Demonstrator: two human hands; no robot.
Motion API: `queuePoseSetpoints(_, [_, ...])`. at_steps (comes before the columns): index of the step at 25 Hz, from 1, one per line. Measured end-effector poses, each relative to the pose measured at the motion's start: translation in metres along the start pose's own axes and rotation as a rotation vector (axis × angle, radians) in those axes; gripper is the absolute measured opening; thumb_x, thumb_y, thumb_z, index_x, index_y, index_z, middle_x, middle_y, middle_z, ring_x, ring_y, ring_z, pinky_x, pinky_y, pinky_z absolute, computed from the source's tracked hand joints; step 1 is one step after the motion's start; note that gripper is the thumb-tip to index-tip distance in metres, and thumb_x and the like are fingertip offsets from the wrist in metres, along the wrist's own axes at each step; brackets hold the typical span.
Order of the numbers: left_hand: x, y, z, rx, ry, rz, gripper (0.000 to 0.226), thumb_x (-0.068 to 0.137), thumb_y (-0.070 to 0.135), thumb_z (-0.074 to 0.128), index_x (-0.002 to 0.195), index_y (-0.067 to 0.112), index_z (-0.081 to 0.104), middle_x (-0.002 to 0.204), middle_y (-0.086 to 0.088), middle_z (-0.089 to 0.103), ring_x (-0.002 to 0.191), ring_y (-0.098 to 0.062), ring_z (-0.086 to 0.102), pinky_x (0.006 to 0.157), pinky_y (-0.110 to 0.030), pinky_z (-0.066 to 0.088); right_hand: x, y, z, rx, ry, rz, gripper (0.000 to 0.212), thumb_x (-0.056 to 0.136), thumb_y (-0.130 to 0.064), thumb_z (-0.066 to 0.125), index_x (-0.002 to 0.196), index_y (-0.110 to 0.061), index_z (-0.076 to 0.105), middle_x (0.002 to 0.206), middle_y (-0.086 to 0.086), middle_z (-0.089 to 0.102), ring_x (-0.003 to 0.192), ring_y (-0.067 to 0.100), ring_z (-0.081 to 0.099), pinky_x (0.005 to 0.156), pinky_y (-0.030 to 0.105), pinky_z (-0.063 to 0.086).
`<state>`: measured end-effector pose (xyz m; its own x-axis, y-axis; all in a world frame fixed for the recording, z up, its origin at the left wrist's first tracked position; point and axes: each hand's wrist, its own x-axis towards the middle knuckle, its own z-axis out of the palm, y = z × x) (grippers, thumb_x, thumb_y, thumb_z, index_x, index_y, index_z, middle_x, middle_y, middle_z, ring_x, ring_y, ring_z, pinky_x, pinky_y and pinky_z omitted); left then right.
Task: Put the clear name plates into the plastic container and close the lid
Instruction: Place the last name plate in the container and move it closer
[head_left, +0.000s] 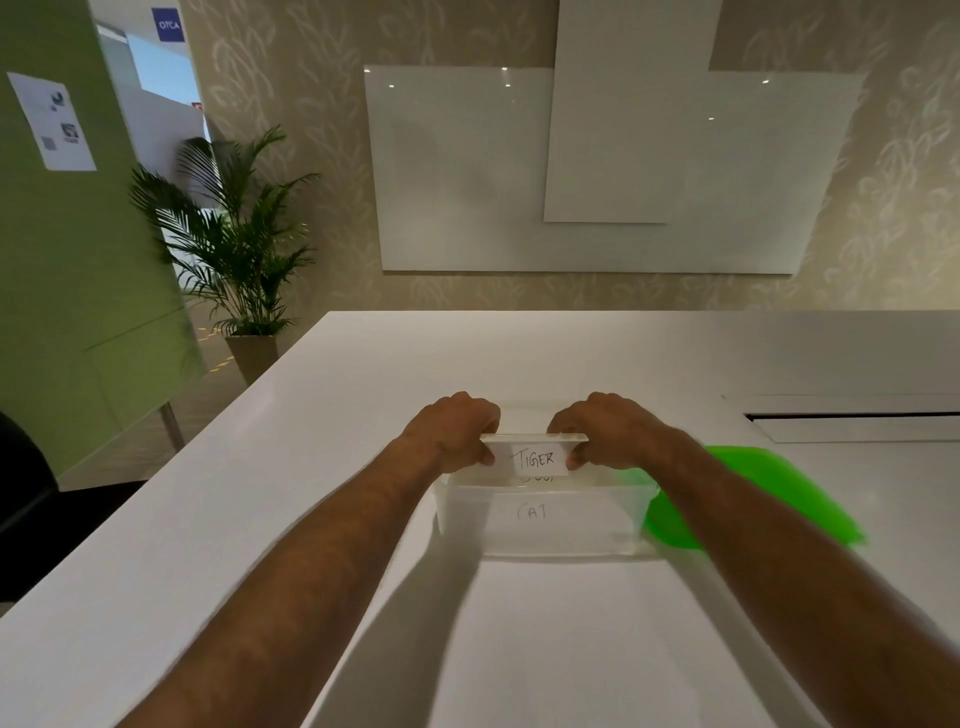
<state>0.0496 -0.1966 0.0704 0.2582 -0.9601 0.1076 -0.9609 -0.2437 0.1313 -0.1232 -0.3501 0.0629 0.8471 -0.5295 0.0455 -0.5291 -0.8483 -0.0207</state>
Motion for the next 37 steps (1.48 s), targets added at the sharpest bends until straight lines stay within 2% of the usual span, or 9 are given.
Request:
queuePoseSetpoints(5, [0.004, 0.003, 0.003, 0.041, -0.068, 0.004, 0.028, 0.081, 0.027, 0.077, 0.1, 0.016, 0.06, 0.1, -0.003, 0.054, 0.086, -0.023, 0.053, 0.07, -0.032, 0.041, 0.001, 0.0, 0.005, -0.009, -0.032, -0.01, 0.049, 0.071, -0.035, 0.081, 0.117, -0.037, 0.063, 0.115, -0.003, 0.067, 0.105, 0.021, 0.058, 0.074, 0.029, 0.036])
queuePoseSetpoints(11, [0.007, 0.004, 0.006, 0.087, -0.089, 0.012, 0.033, 0.081, 0.028, 0.078, 0.105, 0.016, 0.06, 0.114, -0.008, 0.059, 0.087, -0.022, 0.051, 0.073, -0.032, 0.043, 0.0, -0.002, 0.005, -0.037, -0.054, -0.009, 0.05, 0.071, -0.04, 0.08, 0.117, -0.038, 0.062, 0.116, -0.003, 0.066, 0.106, 0.02, 0.057, 0.075, 0.028, 0.036])
queuePoseSetpoints(20, [0.009, -0.002, 0.011, 0.03, -0.048, 0.04, 0.041, 0.081, 0.033, 0.077, 0.116, 0.018, 0.062, 0.122, -0.005, 0.061, 0.11, -0.024, 0.057, 0.09, -0.037, 0.05, -0.006, -0.003, 0.004, -0.012, -0.068, -0.009, 0.061, 0.079, -0.043, 0.074, 0.134, -0.032, 0.051, 0.133, -0.007, 0.059, 0.121, 0.019, 0.052, 0.099, 0.036, 0.043])
queuePoseSetpoints(25, [-0.009, -0.014, 0.008, -0.511, 0.374, -0.05, 0.046, 0.081, 0.036, 0.078, 0.121, 0.018, 0.065, 0.122, 0.007, 0.065, 0.114, -0.008, 0.056, 0.095, -0.022, 0.042, -0.031, 0.006, -0.001, 0.594, 0.435, 0.09, 0.053, 0.081, -0.036, 0.077, 0.128, -0.019, 0.06, 0.127, -0.003, 0.065, 0.116, 0.013, 0.06, 0.102, 0.033, 0.047])
queuePoseSetpoints(27, [-0.022, -0.02, 0.015, -0.805, 0.462, -0.147, 0.052, 0.082, 0.037, 0.077, 0.128, 0.017, 0.061, 0.128, 0.008, 0.062, 0.12, -0.007, 0.053, 0.099, -0.024, 0.041, -0.046, 0.005, 0.001, 0.866, 0.514, 0.228, 0.053, 0.082, -0.037, 0.075, 0.128, -0.017, 0.059, 0.127, -0.003, 0.063, 0.117, 0.011, 0.057, 0.104, 0.032, 0.044])
queuePoseSetpoints(30, [-0.045, -0.02, 0.028, -1.252, 0.438, -0.286, 0.067, 0.084, 0.053, 0.066, 0.139, 0.018, 0.051, 0.142, 0.005, 0.053, 0.133, -0.015, 0.048, 0.109, -0.036, 0.039, -0.064, 0.002, 0.024, 1.319, 0.476, 0.366, 0.072, 0.078, -0.053, 0.072, 0.133, -0.01, 0.054, 0.135, 0.0, 0.057, 0.127, 0.018, 0.05, 0.111, 0.037, 0.033])
queuePoseSetpoints(32, [-0.061, -0.011, 0.031, -1.413, 0.393, -0.348, 0.076, 0.081, 0.067, 0.052, 0.142, 0.021, 0.047, 0.141, 0.006, 0.052, 0.135, -0.019, 0.046, 0.107, -0.037, 0.043, -0.072, -0.001, 0.04, 1.633, 0.386, 0.433, 0.086, 0.069, -0.071, 0.07, 0.132, -0.014, 0.058, 0.139, 0.004, 0.058, 0.131, 0.024, 0.05, 0.114, 0.045, 0.032])
queuePoseSetpoints(35, [-0.079, 0.009, 0.036, -1.767, 0.225, -0.362, 0.058, 0.095, 0.063, 0.037, 0.132, 0.022, 0.055, 0.118, 0.001, 0.066, 0.109, -0.018, 0.063, 0.073, -0.031, 0.059, -0.085, -0.016, 0.04, 1.796, 0.314, 0.434, 0.056, 0.089, -0.063, 0.051, 0.109, -0.016, 0.071, 0.103, 0.003, 0.076, 0.096, 0.023, 0.072, 0.089, 0.041, 0.049])
queuePoseSetpoints(37, [-0.081, 0.016, 0.045, -1.956, 0.078, -0.239, 0.071, 0.093, 0.071, 0.033, 0.14, 0.02, 0.052, 0.126, -0.012, 0.067, 0.115, -0.034, 0.064, 0.092, -0.054, 0.054, -0.085, -0.016, 0.042, 1.858, 0.354, 0.455, 0.049, 0.095, -0.056, 0.043, 0.1, -0.015, 0.07, 0.084, -0.001, 0.078, 0.076, 0.017, 0.075, 0.075, 0.038, 0.049])
